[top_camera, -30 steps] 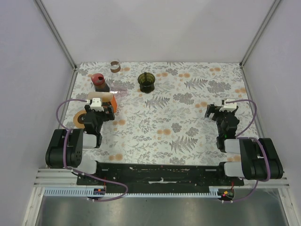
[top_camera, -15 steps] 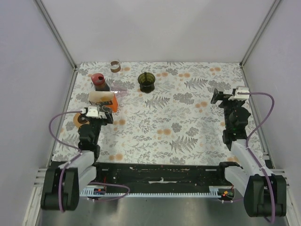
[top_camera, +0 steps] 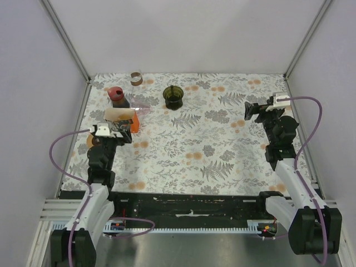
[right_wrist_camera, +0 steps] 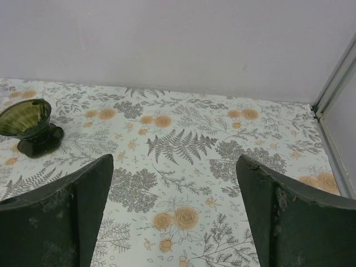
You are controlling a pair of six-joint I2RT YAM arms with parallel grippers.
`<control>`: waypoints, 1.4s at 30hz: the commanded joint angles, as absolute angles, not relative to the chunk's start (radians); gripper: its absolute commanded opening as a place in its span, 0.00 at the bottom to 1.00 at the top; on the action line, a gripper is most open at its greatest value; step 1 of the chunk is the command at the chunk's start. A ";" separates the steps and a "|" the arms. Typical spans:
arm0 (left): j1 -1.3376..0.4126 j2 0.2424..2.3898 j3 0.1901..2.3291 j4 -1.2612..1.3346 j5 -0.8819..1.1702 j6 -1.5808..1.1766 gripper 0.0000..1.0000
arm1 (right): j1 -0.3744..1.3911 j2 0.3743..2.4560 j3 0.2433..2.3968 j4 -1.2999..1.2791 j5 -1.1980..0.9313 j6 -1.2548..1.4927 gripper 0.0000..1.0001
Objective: Place the coffee filter in the dripper
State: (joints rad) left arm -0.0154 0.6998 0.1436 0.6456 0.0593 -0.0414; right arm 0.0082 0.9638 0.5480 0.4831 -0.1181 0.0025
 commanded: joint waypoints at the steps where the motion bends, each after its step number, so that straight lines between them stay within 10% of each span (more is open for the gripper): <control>1: -0.015 0.675 0.267 0.559 0.104 -0.084 0.99 | 0.006 0.966 0.644 0.472 -0.175 0.029 0.98; 13: -0.015 0.882 0.658 0.190 0.032 -0.169 0.99 | 0.005 1.039 0.775 0.393 -0.238 0.046 0.98; 32: -0.015 0.923 0.698 0.201 0.014 -0.114 0.99 | 0.006 0.936 0.670 0.374 -0.153 -0.029 0.98; 42: -0.015 1.236 1.188 -0.236 -0.087 0.090 1.00 | 0.006 0.920 0.683 0.357 -0.172 -0.034 0.98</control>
State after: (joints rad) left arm -0.0154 1.1004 0.9791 0.0341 -0.0456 -0.0566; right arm 0.0082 0.9440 0.6662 0.3481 -0.1749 -0.0200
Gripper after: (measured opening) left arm 0.993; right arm 0.980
